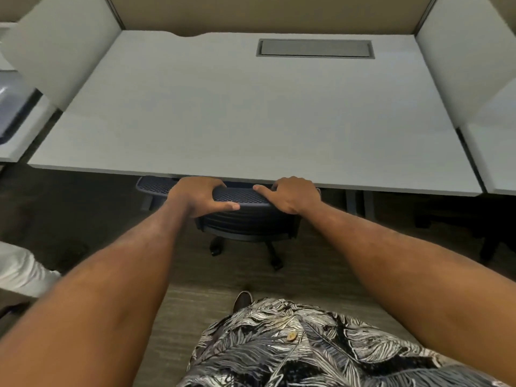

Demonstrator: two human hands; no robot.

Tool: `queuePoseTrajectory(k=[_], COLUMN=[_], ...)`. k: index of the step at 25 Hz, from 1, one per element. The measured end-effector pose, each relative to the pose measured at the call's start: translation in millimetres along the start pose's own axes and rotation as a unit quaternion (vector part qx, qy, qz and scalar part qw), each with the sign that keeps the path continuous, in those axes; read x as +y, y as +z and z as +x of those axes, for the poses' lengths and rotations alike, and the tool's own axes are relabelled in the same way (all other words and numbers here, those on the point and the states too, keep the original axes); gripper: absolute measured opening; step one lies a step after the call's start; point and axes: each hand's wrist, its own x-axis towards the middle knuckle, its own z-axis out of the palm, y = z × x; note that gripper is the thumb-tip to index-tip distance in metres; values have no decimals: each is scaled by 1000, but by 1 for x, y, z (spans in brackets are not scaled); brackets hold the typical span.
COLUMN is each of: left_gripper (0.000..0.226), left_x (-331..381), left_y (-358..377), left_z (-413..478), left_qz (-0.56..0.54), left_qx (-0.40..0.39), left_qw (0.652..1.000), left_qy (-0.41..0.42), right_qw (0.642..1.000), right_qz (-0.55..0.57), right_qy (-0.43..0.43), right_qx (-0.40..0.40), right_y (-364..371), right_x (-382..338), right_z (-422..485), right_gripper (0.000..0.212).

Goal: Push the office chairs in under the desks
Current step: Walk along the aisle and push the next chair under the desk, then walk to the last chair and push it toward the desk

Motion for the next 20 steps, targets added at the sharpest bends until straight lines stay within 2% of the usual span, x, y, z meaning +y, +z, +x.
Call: queuePoseTrajectory(k=[12,17,20], left_gripper=[112,110,105], left_x=[-23,-22,-20], left_y=[-2,-7,-10], left_z=[21,26,33], left_qz=[16,33,38], left_qx=[30,-3,-26], left_qw=[998,995,986], left_qy=[57,96,160], right_qw=[1000,998,995], right_qz=[-6,17,47], right_qy=[23,43,42], right_qx=[-17,38,81], right_y=[-5,-6,-9], right_x=[-8,-8,4], right_z=[26,15,-7], right_gripper=[102,86,97])
